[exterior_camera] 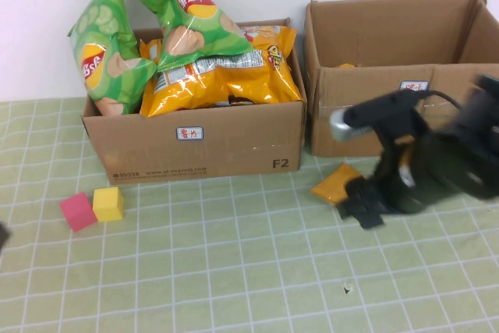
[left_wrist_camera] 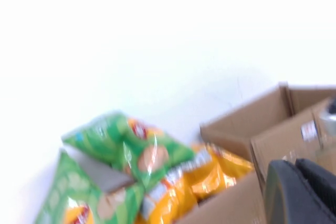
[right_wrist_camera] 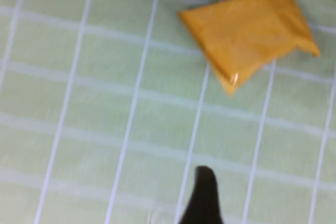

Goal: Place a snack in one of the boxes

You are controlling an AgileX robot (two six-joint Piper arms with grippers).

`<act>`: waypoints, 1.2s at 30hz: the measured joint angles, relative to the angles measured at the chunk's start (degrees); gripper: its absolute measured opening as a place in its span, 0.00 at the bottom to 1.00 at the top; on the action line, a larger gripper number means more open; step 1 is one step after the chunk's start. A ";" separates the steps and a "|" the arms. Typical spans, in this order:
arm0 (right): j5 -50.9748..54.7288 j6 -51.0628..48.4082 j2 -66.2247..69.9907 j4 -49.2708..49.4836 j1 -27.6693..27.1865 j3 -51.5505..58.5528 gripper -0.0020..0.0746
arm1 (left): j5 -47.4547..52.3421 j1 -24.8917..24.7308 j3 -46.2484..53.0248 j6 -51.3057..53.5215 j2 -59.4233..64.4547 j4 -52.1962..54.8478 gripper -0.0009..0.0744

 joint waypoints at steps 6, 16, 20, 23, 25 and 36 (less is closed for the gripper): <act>-2.93 0.23 -13.02 -0.10 1.06 11.93 0.45 | 2.98 0.00 0.12 2.51 -6.24 0.09 0.01; 4.16 0.57 -35.17 4.32 1.06 19.57 0.04 | 4.91 0.00 8.21 6.37 -6.62 0.09 0.01; 12.69 -1.46 -42.99 4.83 1.06 19.90 0.03 | 4.55 0.00 8.83 6.63 -6.62 -0.29 0.01; 15.38 -1.85 -49.45 4.34 1.06 20.14 0.03 | 4.30 0.00 9.64 6.10 -6.62 -3.12 0.01; 15.37 -1.90 -54.26 2.47 1.06 20.88 0.03 | 4.05 0.00 10.37 5.85 -6.62 -6.00 0.01; 13.71 0.74 -73.96 -2.46 1.06 35.81 0.03 | 4.02 0.00 13.09 5.22 -6.62 -8.94 0.01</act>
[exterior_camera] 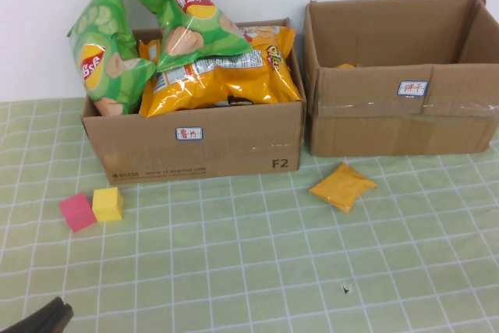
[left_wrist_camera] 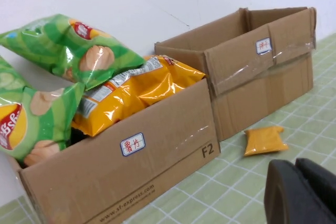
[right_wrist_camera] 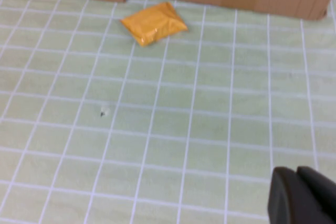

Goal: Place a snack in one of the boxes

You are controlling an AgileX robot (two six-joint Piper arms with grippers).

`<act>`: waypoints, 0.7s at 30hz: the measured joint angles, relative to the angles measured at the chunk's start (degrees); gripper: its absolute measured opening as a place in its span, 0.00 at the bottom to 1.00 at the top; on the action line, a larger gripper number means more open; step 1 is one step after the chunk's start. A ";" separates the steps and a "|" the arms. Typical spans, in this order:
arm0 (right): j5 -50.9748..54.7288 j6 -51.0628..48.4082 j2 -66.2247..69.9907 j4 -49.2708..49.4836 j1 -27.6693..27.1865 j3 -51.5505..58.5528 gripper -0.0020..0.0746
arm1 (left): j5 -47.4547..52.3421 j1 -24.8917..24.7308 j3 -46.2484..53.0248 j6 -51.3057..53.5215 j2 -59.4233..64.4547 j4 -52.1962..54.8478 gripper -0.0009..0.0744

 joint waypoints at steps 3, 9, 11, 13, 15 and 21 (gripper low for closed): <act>-0.24 1.35 -2.72 0.00 0.00 2.76 0.03 | 0.38 0.00 0.00 0.00 0.00 -0.90 0.01; -0.93 2.34 -3.51 0.34 0.00 5.71 0.03 | 3.00 0.00 0.00 0.00 0.00 -7.28 0.01; -1.12 2.45 -3.51 0.45 0.00 6.03 0.03 | 4.23 0.00 0.00 0.00 0.00 -10.70 0.01; -1.21 2.45 -3.51 0.45 0.00 6.08 0.03 | 5.12 0.00 0.00 0.00 0.00 -13.07 0.01; -1.23 2.45 -3.51 0.45 0.00 6.08 0.03 | 5.78 0.00 0.00 0.00 0.00 -14.78 0.01; -1.33 2.45 -3.61 0.45 0.00 6.08 0.02 | 7.01 0.69 0.91 0.00 -0.23 -15.24 0.01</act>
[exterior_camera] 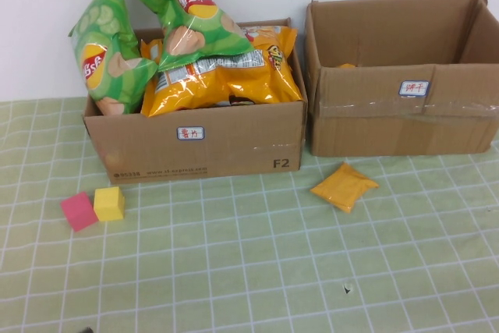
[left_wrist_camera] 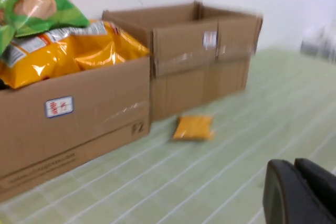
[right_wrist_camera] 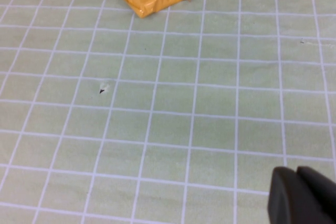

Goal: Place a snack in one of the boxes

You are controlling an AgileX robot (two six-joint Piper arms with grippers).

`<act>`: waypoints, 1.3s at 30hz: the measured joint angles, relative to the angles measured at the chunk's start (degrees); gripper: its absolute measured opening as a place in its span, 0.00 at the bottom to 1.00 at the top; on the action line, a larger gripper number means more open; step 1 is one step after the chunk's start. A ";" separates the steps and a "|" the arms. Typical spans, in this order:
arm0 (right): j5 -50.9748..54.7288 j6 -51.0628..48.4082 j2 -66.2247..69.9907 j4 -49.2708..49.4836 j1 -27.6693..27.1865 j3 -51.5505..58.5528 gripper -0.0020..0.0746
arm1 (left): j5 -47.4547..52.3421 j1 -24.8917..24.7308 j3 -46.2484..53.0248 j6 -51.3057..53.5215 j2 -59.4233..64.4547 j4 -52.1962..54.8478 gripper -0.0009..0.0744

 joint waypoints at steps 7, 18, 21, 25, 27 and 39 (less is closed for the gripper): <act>0.00 0.00 0.00 0.00 0.00 0.00 0.02 | 1.34 10.04 0.89 -10.62 -0.53 34.00 0.01; -0.14 0.00 0.00 0.11 0.00 0.00 0.02 | 3.94 20.48 6.01 -37.64 -6.04 54.86 0.01; -0.14 0.00 0.00 0.11 0.00 0.00 0.02 | 9.11 20.48 5.89 -44.72 -6.04 58.12 0.01; -0.14 0.00 0.00 0.11 0.00 0.09 0.02 | 9.79 20.81 5.82 -50.28 -6.15 60.67 0.01; -0.14 0.00 0.00 0.11 0.00 0.09 0.02 | 9.78 20.95 5.82 -50.77 -6.15 61.03 0.01; -0.14 0.00 0.00 0.11 0.00 0.09 0.02 | 9.46 22.18 5.82 -52.29 -6.15 55.53 0.01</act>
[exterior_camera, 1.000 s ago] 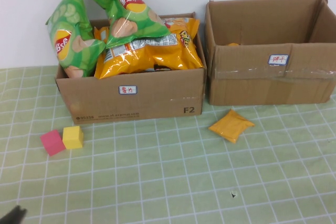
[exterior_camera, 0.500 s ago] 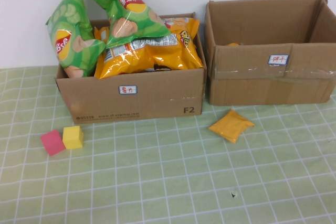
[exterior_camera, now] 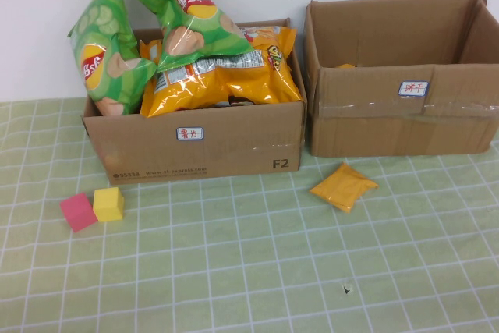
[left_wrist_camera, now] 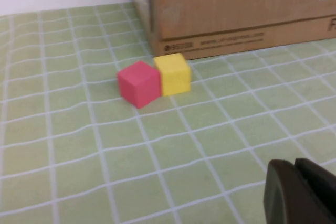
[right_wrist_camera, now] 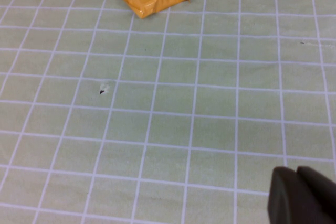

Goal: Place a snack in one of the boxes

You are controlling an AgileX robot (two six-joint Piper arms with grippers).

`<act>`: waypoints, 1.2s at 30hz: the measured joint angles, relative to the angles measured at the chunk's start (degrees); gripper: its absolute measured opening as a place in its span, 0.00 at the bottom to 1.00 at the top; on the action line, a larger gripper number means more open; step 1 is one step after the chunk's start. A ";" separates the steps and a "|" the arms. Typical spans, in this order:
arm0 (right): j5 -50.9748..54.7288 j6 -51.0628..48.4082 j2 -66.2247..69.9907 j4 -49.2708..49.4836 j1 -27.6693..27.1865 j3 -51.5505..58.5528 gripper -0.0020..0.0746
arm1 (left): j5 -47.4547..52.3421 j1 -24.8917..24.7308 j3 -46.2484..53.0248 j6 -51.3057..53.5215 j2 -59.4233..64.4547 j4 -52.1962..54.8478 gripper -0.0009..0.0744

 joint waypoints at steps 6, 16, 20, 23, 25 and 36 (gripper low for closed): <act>0.00 0.00 0.00 0.00 0.00 0.00 0.02 | -0.03 6.73 0.00 -0.04 0.00 3.35 0.01; 0.00 0.00 0.00 0.00 0.00 0.00 0.02 | -0.13 7.46 0.00 -0.17 -0.11 3.65 0.01; 0.00 0.00 0.00 0.00 0.00 0.00 0.02 | -0.13 7.46 0.00 -0.26 -0.11 3.99 0.01; 0.00 0.00 0.00 0.00 0.00 0.00 0.02 | -0.13 7.46 0.00 -0.26 -0.11 4.10 0.01; 0.00 0.00 0.00 0.00 0.00 0.00 0.02 | -0.13 7.46 0.00 -0.26 -0.11 4.10 0.01; 0.00 0.00 -1.61 0.00 0.00 0.00 0.02 | -0.13 7.46 0.00 -0.26 -0.11 4.21 0.01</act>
